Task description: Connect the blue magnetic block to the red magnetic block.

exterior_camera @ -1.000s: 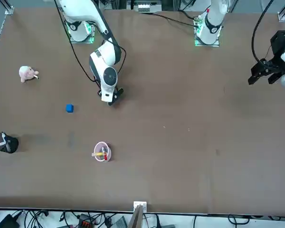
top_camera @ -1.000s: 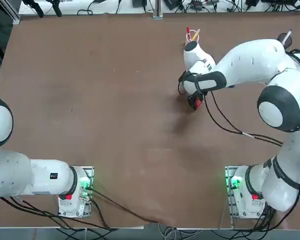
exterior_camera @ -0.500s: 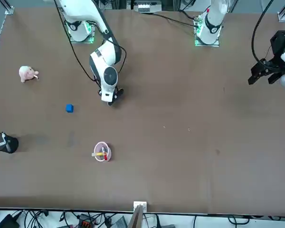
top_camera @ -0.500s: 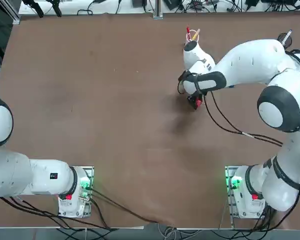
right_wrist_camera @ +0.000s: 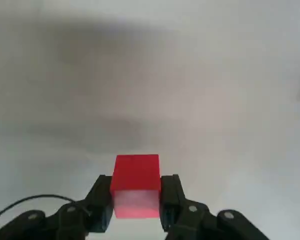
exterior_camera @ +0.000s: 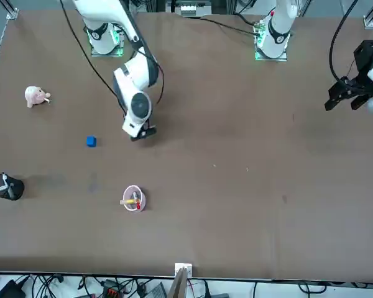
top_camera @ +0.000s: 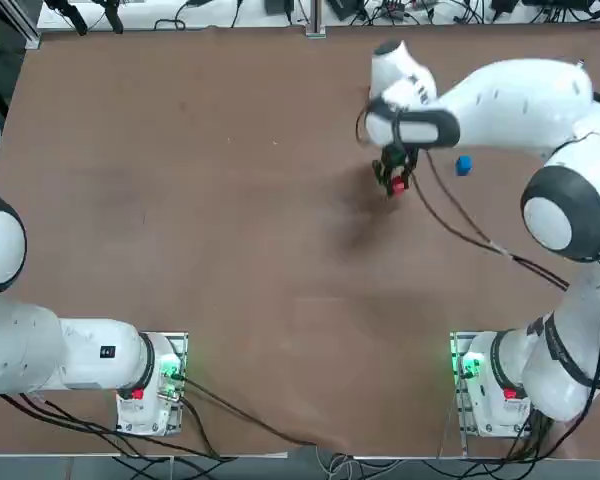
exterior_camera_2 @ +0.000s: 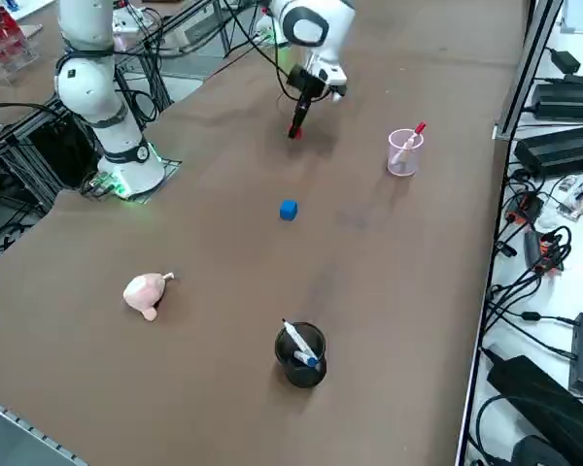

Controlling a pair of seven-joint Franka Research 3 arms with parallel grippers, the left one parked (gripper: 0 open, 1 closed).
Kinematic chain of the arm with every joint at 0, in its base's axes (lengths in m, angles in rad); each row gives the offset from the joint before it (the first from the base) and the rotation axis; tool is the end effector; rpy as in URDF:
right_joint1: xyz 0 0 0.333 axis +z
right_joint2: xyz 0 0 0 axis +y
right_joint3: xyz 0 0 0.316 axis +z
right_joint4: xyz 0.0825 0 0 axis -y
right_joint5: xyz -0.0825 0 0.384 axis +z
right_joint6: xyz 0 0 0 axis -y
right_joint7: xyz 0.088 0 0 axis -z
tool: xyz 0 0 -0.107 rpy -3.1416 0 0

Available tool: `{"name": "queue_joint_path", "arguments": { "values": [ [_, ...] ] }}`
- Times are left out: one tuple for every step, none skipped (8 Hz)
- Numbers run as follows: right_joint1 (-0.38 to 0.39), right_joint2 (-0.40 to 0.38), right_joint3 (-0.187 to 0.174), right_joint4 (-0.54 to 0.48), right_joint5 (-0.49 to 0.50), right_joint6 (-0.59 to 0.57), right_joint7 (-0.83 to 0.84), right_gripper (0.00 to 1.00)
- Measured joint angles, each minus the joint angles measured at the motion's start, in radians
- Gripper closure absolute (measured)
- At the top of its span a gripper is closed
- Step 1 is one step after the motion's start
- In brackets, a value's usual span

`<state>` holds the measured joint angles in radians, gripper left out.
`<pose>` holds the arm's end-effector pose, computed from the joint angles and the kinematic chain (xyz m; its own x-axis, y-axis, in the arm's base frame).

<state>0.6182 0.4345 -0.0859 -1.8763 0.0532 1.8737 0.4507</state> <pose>0.4982 0.3002 0.2535 0.9245 0.0143 -0.3808 0.0895 -0.9795 0.1807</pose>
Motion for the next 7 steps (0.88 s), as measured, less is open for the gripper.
{"name": "queue_joint_path", "arguments": {
  "values": [
    [-0.048,-0.015,-0.003,0.017,0.041,-0.005,0.132,0.51],
    [-0.094,-0.029,-0.004,0.021,0.069,0.000,0.269,0.51],
    [-0.138,-0.036,-0.006,0.019,0.082,0.020,0.422,0.51],
    [-0.182,-0.034,-0.007,0.011,0.086,0.068,0.581,0.51],
    [-0.223,-0.030,-0.007,-0.012,0.089,0.139,0.732,0.51],
    [-0.257,-0.023,-0.007,-0.041,0.094,0.212,0.852,0.51],
    [-0.284,-0.015,-0.007,-0.071,0.118,0.266,0.922,0.51]
  ]
}}
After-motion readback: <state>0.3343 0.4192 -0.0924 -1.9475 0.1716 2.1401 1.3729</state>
